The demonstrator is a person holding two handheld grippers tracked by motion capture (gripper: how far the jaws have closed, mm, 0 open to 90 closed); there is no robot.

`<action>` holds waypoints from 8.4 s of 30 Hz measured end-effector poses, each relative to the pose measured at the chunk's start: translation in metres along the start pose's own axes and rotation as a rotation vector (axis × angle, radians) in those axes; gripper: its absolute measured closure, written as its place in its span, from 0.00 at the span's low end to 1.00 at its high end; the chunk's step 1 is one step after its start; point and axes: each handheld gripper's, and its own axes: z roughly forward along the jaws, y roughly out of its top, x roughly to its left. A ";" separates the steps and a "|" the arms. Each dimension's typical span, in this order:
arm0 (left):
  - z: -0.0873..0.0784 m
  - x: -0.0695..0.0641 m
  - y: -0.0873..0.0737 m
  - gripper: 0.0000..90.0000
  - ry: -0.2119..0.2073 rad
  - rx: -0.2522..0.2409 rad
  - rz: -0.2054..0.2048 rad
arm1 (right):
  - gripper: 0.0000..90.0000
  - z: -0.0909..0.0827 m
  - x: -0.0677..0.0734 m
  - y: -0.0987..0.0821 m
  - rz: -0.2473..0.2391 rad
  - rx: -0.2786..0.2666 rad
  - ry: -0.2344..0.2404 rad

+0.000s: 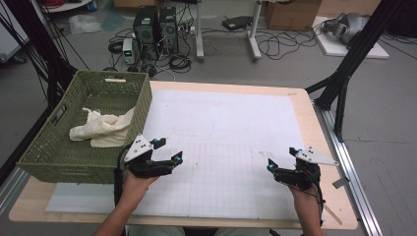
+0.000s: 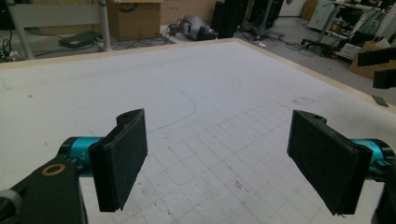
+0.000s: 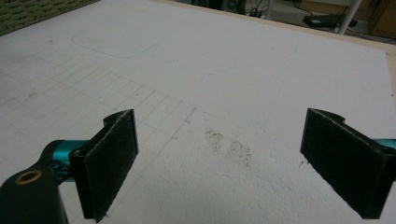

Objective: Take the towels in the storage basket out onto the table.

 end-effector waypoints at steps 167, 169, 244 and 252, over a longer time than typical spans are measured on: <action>-0.058 0.056 0.141 0.86 0.065 -0.201 0.065 | 0.12 -0.004 -0.004 -0.002 0.004 0.009 -0.034; -0.049 0.049 0.137 0.86 0.040 -0.190 0.061 | 0.12 -0.004 -0.005 -0.002 0.006 0.009 -0.034; 0.045 0.023 0.001 0.24 -0.015 0.109 -0.026 | 0.12 0.003 -0.006 -0.004 0.024 0.061 -0.020; 0.038 0.028 -0.004 0.24 -0.021 0.111 -0.023 | 0.12 0.009 -0.007 -0.005 0.015 0.083 -0.018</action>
